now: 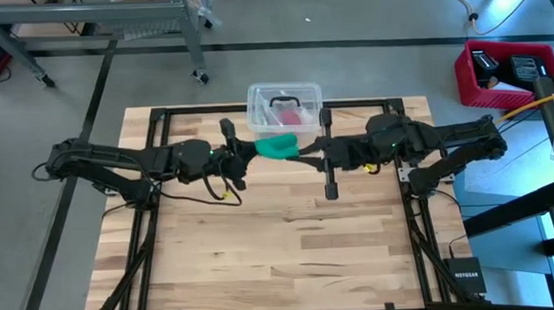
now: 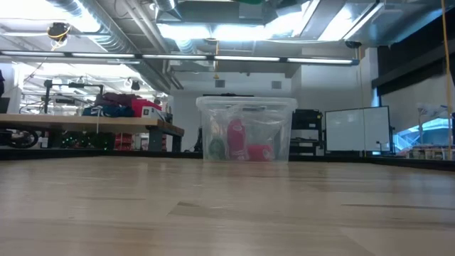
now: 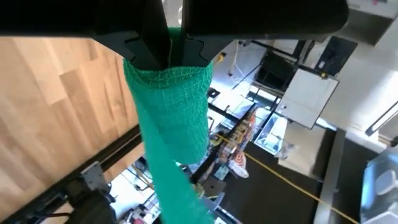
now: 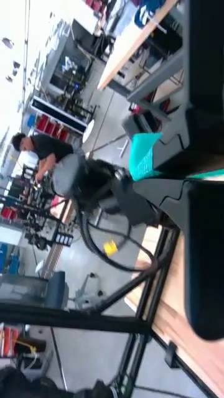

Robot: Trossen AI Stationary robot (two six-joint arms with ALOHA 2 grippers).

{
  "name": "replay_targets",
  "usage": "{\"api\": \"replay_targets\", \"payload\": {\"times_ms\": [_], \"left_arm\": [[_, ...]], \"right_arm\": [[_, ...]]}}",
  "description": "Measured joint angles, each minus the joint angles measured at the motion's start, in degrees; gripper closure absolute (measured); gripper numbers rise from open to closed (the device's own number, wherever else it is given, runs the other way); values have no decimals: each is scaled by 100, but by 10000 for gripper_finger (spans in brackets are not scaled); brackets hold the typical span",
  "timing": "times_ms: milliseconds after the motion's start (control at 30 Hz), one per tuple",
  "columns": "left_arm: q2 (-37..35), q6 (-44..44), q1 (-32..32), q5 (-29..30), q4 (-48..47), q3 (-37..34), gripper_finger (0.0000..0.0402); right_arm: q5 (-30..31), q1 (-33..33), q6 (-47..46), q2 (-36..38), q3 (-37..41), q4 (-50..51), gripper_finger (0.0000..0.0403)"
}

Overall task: Roll bandage
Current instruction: Roll the green bandage

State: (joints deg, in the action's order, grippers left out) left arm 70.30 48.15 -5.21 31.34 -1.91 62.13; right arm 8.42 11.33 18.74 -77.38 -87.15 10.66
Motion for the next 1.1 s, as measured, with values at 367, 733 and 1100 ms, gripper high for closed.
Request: {"api": "replay_targets", "payload": {"times_ms": [367, 733, 1100], "left_arm": [[390, -59, -521, -567, -28, 2, 389], [407, 367, -1177, -459, 487, 0, 389], [418, 701, -1327, 10, 428, -17, 389]], "right_arm": [[-50, -883, -221, -46, -53, 173, 396], [-566, -1954, -1043, -312, 158, 1056, 396], [-1065, -2107, -1787, -732, 810, 953, 387]]}}
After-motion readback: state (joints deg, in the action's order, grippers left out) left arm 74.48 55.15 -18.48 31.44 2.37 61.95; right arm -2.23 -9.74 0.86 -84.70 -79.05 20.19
